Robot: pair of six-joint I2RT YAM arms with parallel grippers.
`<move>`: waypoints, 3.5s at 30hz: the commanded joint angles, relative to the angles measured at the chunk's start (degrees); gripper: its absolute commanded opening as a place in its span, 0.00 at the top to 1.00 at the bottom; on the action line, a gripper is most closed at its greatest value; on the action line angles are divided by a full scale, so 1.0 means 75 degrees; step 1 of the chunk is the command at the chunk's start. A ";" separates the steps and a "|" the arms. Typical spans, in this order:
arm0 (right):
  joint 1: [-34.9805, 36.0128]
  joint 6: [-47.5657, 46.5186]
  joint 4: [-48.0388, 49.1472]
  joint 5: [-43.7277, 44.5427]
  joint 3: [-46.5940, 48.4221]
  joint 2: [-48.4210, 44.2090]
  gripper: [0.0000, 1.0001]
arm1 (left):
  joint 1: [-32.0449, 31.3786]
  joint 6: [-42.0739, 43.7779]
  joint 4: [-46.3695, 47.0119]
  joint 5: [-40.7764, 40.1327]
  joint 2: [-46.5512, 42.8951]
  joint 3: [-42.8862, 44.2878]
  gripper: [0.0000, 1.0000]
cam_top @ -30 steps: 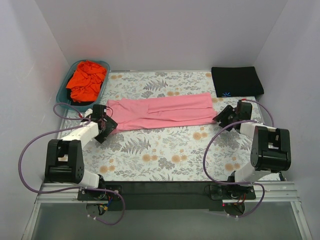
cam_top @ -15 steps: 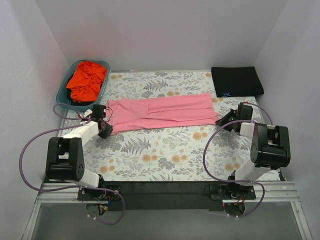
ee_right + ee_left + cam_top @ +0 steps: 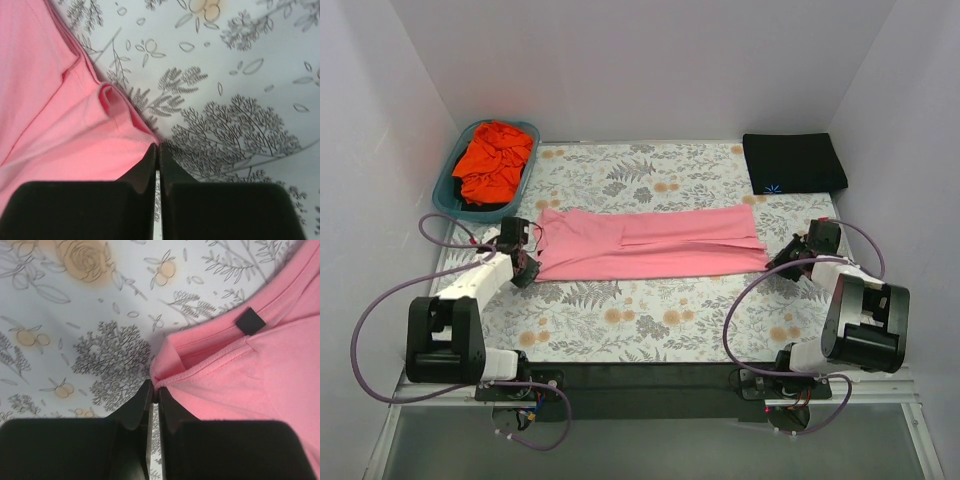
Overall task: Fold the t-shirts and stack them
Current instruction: Fold the tshirt
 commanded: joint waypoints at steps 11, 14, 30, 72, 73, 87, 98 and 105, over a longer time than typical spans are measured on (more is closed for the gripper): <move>-0.0072 -0.0843 -0.1140 0.0844 -0.0288 -0.1011 0.67 | 0.0102 -0.0524 -0.0685 -0.0021 -0.1462 -0.0679 0.56; 0.0208 -0.0972 -0.1351 0.1136 0.0004 -0.1386 0.55 | 0.0102 -0.0349 -0.0896 -0.0068 -0.1709 -0.0305 0.40; 0.2764 -0.1746 -0.1036 0.1149 0.1283 -0.0838 0.54 | -0.0119 0.0156 -0.1039 0.0621 -0.2402 0.0306 0.45; 0.5353 -0.2600 -0.3228 0.2063 0.2161 -0.0850 0.42 | -0.1514 0.0602 -0.1226 -0.0246 0.0821 0.3505 0.41; 0.5447 -0.2624 -0.3180 0.2039 0.2185 -0.0617 0.43 | -0.1608 0.0531 -0.1201 -0.0128 0.1077 0.3482 0.43; 0.6572 -0.2414 -0.3098 0.1642 0.1611 0.0803 0.44 | -0.2124 0.0308 -0.0533 0.0190 0.3550 0.3692 0.48; 0.9594 -0.1722 -0.3648 -0.0632 0.2602 0.1564 0.42 | -0.2136 0.1408 -0.0896 -0.0302 0.5871 0.6218 0.40; 1.0158 -0.2343 -0.4140 -0.0539 0.4397 0.2584 0.41 | -0.2148 0.2791 -0.0499 -0.0162 0.7220 0.8317 0.35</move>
